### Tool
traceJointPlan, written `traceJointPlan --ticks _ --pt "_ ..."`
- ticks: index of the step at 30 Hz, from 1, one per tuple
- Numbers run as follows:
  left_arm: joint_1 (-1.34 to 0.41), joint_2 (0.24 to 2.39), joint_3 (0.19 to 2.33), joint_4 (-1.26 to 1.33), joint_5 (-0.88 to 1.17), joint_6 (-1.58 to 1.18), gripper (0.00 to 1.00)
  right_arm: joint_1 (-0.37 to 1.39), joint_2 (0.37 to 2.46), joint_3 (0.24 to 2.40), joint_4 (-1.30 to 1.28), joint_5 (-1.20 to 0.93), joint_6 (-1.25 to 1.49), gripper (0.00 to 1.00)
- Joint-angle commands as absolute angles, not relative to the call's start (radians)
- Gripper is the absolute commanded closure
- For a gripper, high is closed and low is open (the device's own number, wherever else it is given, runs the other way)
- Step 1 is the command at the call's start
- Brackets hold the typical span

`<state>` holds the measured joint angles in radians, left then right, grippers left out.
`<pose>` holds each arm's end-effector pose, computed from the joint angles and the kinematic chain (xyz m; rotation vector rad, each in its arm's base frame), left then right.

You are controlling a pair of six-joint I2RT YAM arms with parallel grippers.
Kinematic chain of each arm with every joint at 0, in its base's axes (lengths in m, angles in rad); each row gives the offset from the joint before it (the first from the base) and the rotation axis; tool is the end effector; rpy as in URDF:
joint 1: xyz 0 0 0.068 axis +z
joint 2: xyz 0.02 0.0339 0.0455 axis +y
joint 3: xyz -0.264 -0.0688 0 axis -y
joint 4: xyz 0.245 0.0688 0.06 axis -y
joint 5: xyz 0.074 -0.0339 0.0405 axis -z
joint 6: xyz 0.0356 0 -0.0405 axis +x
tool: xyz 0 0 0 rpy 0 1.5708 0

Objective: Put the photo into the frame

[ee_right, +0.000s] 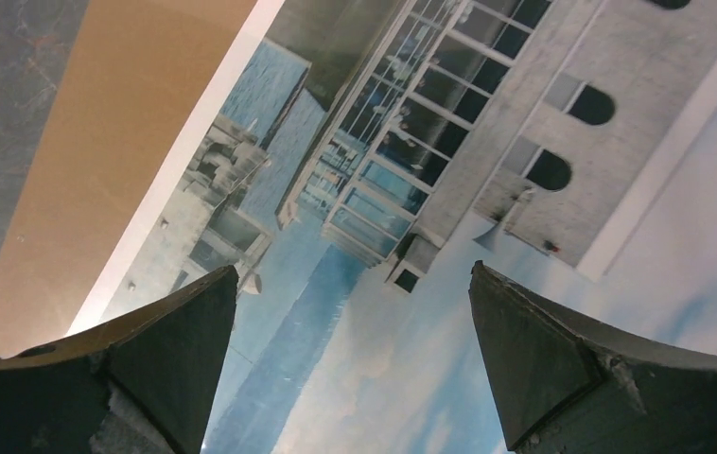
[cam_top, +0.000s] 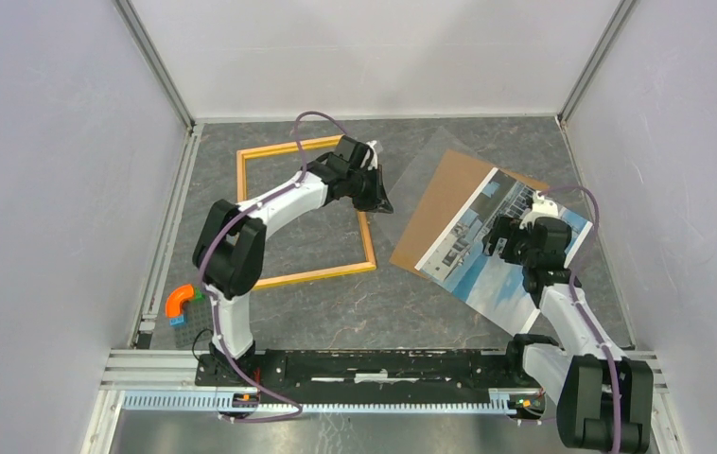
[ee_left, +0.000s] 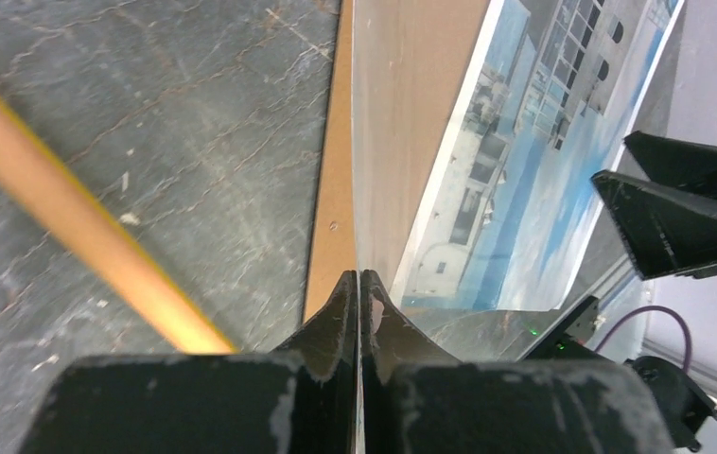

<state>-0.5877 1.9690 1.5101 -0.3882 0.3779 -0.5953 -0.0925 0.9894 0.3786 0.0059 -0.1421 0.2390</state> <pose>0.3585 -0.2546 0.2219 0.1770 2.5814 -0.9544 0.1996 -0.0135 0.1806 0.2791 2.1606 0.2381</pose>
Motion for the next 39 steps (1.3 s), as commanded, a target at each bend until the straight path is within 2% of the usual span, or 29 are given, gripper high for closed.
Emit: traceJointPlan --ticks 1,10,21,26,32,36,39 --pt "-0.587 1.851 1.444 -0.408 0.267 -0.496 0.98 -0.091 0.934 0.377 -0.012 -0.056 0.199 0.02" --pt "-0.470 1.660 1.292 -0.359 0.278 -0.482 0.98 -0.090 0.917 0.363 -0.008 -0.070 0.208 0.02" --pt "-0.153 1.324 0.949 -0.266 0.282 -0.606 0.98 -0.091 0.927 0.347 0.047 -0.134 0.225 0.02" --pt "-0.067 1.170 0.812 -0.274 0.288 -0.608 0.98 -0.091 0.931 0.333 0.071 -0.178 0.236 0.02" --pt "-0.021 1.168 0.799 -0.384 0.319 -0.534 0.98 -0.067 0.975 0.284 0.197 -0.360 0.238 0.02" --pt "-0.002 1.191 0.783 -0.376 0.399 -0.539 0.98 0.044 1.065 0.320 0.245 -0.463 0.253 0.02" --pt "-0.001 1.213 0.783 -0.392 0.413 -0.548 0.98 0.103 1.141 0.340 0.326 -0.558 0.362 0.02"
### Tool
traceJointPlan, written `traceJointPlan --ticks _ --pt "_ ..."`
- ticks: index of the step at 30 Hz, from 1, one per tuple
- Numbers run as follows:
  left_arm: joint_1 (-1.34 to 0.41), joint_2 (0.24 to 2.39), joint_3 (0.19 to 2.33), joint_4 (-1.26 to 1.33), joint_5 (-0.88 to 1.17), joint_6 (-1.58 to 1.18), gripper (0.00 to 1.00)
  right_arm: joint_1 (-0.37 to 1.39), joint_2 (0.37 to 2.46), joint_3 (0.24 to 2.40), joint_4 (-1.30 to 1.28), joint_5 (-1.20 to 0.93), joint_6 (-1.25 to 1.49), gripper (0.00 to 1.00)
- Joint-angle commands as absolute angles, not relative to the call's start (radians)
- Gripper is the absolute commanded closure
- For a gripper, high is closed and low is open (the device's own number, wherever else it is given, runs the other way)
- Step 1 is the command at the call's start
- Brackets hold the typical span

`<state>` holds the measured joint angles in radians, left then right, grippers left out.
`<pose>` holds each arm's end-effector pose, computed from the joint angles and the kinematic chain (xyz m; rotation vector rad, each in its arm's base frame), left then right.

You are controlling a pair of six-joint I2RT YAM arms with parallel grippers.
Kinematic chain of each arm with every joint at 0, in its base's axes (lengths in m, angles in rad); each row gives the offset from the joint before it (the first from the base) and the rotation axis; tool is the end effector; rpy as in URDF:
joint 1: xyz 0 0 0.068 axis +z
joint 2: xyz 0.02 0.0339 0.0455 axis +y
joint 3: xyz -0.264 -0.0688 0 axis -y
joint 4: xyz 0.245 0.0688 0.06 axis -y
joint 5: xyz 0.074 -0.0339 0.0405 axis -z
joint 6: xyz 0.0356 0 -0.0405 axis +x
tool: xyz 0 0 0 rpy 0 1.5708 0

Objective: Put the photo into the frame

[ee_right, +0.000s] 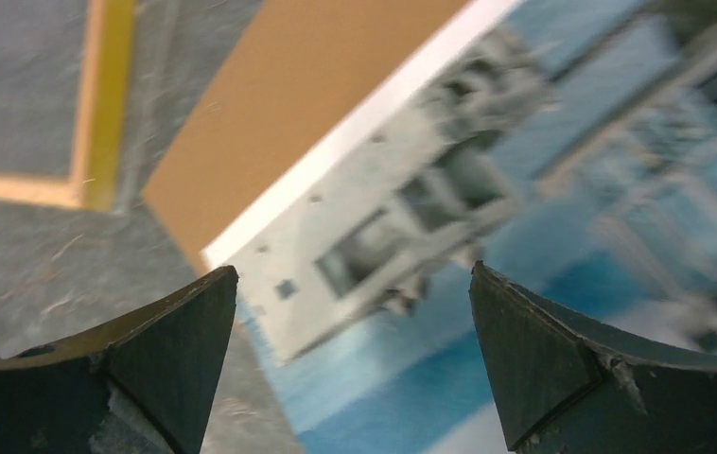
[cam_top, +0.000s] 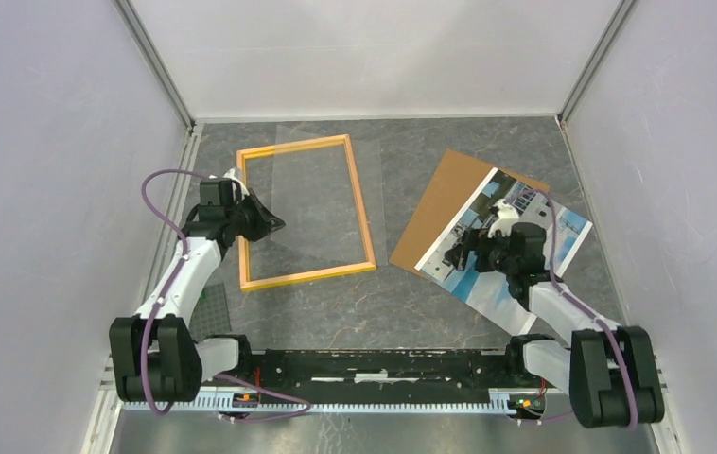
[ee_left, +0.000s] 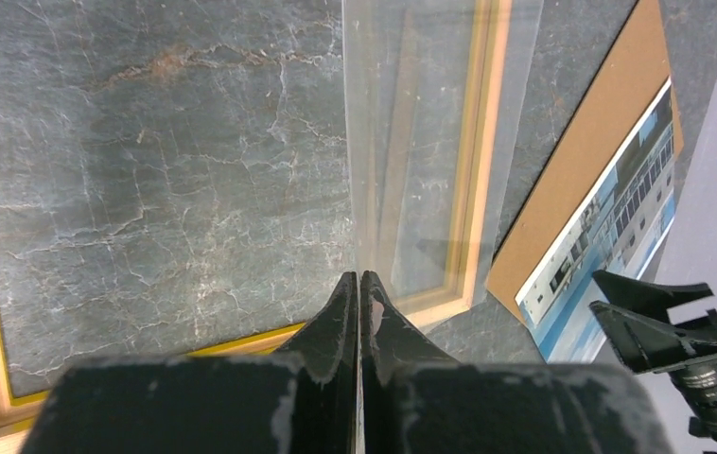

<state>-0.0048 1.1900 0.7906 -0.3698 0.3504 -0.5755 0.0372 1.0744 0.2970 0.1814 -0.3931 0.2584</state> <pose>0.2481 -0.0134 0.2439 -0.4987 2.3344 -0.6923 0.1988 0.0210 0.1566 0.0118 2.1751 0.5949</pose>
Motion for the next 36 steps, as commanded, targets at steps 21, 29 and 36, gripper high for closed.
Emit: traceJointPlan --ticks 21,29,36 --pt "0.054 1.417 0.832 -0.489 0.311 -0.522 0.93 0.387 1.821 0.708 0.817 -0.691 0.911 0.11" --pt "0.056 1.415 0.808 -0.489 0.322 -0.517 0.66 0.418 1.900 0.718 0.866 -0.646 0.930 0.13" --pt "0.055 1.404 0.786 -0.477 0.327 -0.511 0.37 0.442 1.947 0.708 0.942 -0.615 0.976 0.20"
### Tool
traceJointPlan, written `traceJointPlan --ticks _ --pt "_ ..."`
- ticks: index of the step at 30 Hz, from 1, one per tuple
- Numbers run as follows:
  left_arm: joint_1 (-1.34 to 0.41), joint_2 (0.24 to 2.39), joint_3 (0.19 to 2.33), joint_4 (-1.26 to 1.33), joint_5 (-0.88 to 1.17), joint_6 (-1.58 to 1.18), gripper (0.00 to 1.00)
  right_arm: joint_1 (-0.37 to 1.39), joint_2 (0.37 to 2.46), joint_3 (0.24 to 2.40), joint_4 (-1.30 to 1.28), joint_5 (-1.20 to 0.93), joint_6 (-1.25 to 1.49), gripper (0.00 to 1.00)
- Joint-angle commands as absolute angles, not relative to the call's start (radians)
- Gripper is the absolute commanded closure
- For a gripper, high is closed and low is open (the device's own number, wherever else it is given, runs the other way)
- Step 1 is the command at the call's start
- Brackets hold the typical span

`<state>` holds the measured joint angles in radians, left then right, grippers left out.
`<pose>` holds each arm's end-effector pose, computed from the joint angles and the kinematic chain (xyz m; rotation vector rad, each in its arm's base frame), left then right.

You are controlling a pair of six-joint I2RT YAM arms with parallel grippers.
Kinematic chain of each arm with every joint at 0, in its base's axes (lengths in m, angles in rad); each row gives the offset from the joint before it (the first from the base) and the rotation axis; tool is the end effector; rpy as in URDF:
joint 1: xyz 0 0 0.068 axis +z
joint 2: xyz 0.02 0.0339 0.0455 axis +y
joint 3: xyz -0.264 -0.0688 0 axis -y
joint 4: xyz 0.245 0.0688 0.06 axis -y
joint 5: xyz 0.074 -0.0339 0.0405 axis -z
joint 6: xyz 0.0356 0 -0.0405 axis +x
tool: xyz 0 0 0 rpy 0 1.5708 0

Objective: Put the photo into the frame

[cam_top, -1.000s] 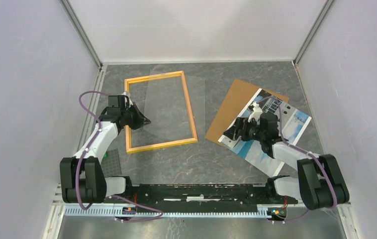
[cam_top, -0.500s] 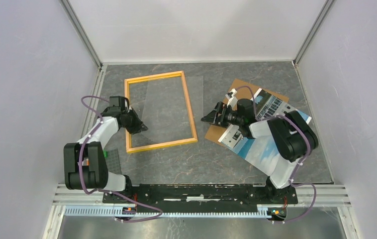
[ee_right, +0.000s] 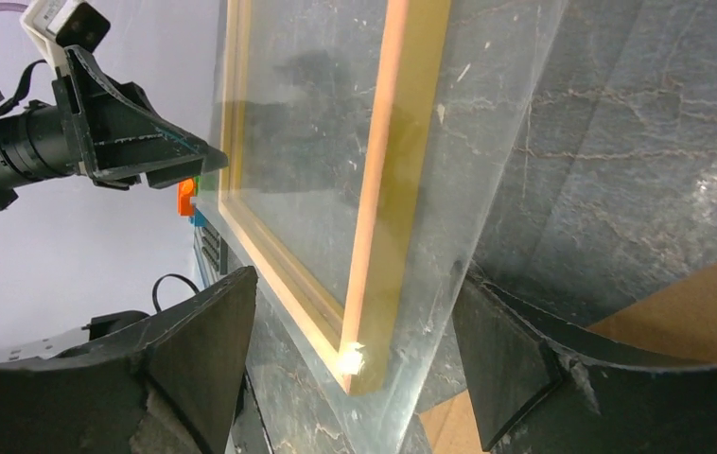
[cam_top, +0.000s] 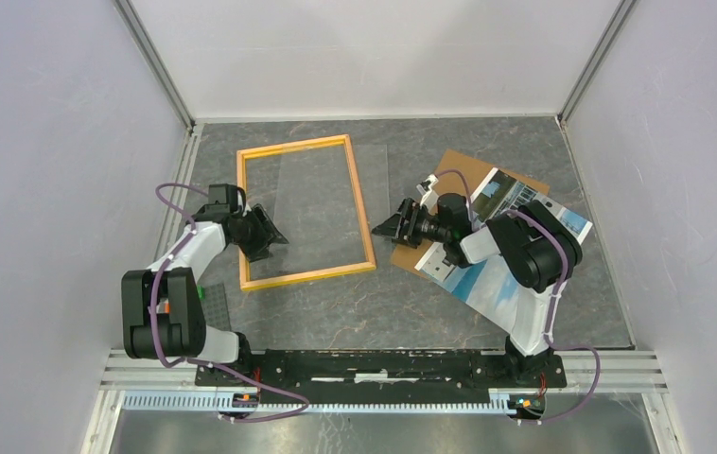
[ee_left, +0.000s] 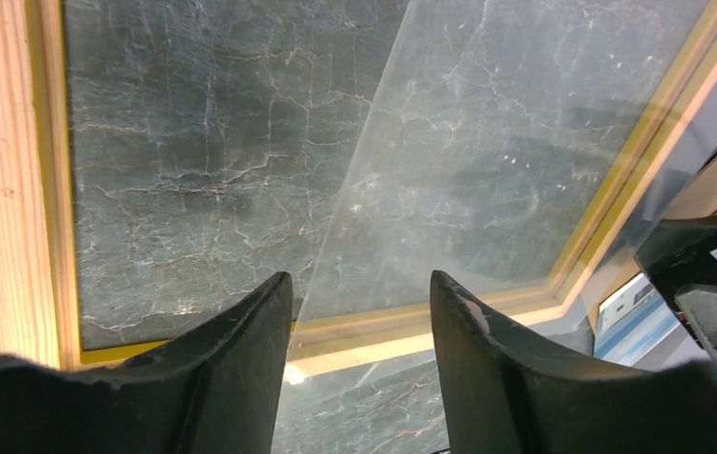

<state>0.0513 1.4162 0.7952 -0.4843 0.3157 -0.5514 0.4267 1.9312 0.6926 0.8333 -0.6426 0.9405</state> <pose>0.2621 0.0024 0.1842 -0.7070 2.6194 -0.5772 0.3042 0.1618 0.1081 0.0910 2.2199 1.4634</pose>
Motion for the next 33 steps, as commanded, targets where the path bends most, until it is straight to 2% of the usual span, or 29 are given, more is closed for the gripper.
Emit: traceJointPlan --ticks 1,7,14,20,21,22,23,25,26,30,33 --pt "0.055 1.397 0.786 -0.477 0.327 -0.506 0.34 0.442 1.948 0.705 0.960 -0.609 0.987 0.21" --pt "0.055 1.393 0.768 -0.449 0.374 -0.505 0.27 0.453 1.979 0.677 1.162 -0.588 1.108 0.33" --pt "0.052 1.388 0.764 -0.427 0.414 -0.501 0.22 0.484 2.014 0.696 1.188 -0.542 1.142 0.36" --pt "0.038 1.322 0.773 -0.453 0.360 -0.490 0.16 0.493 1.988 0.667 1.200 -0.489 1.132 0.65" --pt "0.031 1.292 0.778 -0.467 0.333 -0.485 0.14 0.494 1.977 0.669 1.186 -0.486 1.121 0.75" --pt "0.023 1.268 0.789 -0.482 0.297 -0.483 0.12 0.494 1.969 0.679 1.157 -0.486 1.103 0.82" --pt "0.014 1.232 0.808 -0.515 0.253 -0.480 0.02 0.493 1.955 0.693 1.124 -0.486 1.087 0.85" --pt "-0.049 1.167 0.899 -0.611 0.102 -0.463 0.00 0.492 1.928 0.707 1.062 -0.486 1.056 0.93" --pt "-0.076 1.134 0.942 -0.656 0.027 -0.455 0.00 0.494 1.914 0.712 1.030 -0.486 1.041 1.00" --pt "-0.133 1.034 1.118 -0.712 -0.105 -0.436 0.00 0.507 1.819 0.728 0.925 -0.481 0.996 1.00" --pt "-0.154 0.985 1.205 -0.660 -0.093 -0.419 0.00 0.536 1.753 0.761 0.881 -0.480 1.000 1.00"
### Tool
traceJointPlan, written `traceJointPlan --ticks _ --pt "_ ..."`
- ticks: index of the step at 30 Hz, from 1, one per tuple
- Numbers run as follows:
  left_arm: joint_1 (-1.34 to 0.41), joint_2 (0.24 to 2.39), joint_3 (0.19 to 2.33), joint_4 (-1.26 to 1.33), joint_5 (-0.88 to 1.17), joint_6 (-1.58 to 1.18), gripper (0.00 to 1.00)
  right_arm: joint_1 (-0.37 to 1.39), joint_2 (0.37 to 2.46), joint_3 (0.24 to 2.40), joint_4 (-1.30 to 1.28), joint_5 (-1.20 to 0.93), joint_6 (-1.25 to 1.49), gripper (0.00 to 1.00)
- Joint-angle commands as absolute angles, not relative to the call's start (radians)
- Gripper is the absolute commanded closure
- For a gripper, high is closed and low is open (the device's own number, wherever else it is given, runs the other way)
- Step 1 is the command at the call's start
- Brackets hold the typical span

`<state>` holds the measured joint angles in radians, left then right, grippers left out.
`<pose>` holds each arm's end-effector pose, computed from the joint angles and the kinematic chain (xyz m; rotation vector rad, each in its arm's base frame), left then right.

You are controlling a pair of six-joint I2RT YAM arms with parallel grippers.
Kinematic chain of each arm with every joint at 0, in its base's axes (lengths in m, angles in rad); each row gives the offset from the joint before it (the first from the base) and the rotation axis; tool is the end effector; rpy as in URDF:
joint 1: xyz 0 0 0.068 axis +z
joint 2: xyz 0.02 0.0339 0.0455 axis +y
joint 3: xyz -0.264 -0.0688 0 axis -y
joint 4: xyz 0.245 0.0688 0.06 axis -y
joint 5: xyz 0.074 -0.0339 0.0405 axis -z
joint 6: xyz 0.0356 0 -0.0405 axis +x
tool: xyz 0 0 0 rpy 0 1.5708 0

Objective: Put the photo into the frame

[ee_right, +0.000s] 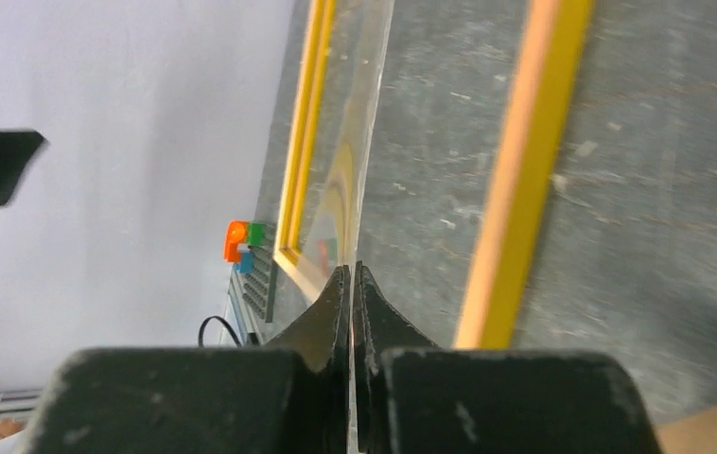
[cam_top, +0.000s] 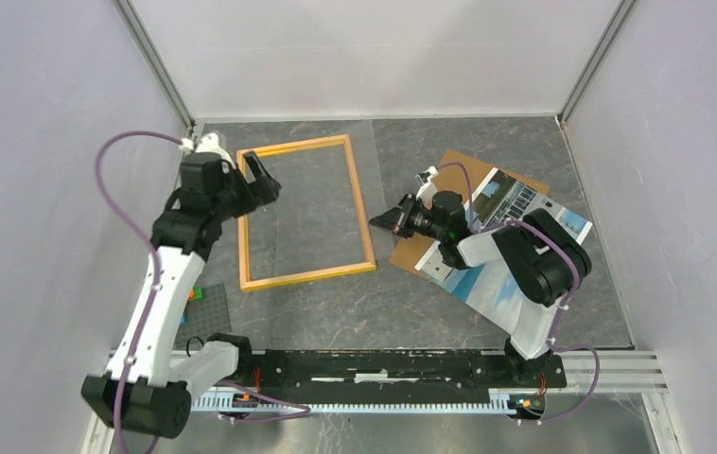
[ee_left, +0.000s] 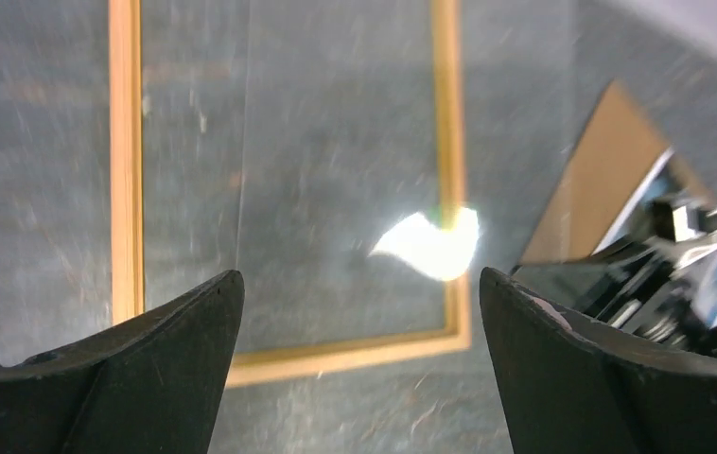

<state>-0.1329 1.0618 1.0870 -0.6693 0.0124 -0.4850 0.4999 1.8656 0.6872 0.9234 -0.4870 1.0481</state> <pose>0.2204 -0.0299 0.3444 -0.3851 2.2046 -0.3532 0.2973 0.1814 0.1361 0.1758 2.0776 1.4698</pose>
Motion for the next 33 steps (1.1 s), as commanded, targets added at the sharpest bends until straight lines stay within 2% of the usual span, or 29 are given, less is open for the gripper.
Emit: traceJointPlan --ticks 1,9,17,25,33 --pt "-0.156 0.969 1.220 -0.631 -0.074 -0.419 0.00 0.549 1.742 0.780 0.871 -0.481 1.005 1.00" --pt "-0.160 0.965 1.396 -0.475 0.042 -0.453 0.00 0.714 1.742 1.061 0.715 -0.424 1.021 1.00" --pt "-0.180 1.018 1.440 -0.432 0.036 -0.441 0.00 0.739 1.844 1.203 0.725 -0.443 1.064 1.00" --pt "-0.206 1.073 1.399 -0.393 0.024 -0.413 0.00 0.721 1.978 1.206 0.808 -0.440 1.117 1.00" --pt "-0.235 1.111 1.306 -0.402 0.053 -0.380 0.00 0.671 2.015 1.049 0.930 -0.403 1.128 1.00"
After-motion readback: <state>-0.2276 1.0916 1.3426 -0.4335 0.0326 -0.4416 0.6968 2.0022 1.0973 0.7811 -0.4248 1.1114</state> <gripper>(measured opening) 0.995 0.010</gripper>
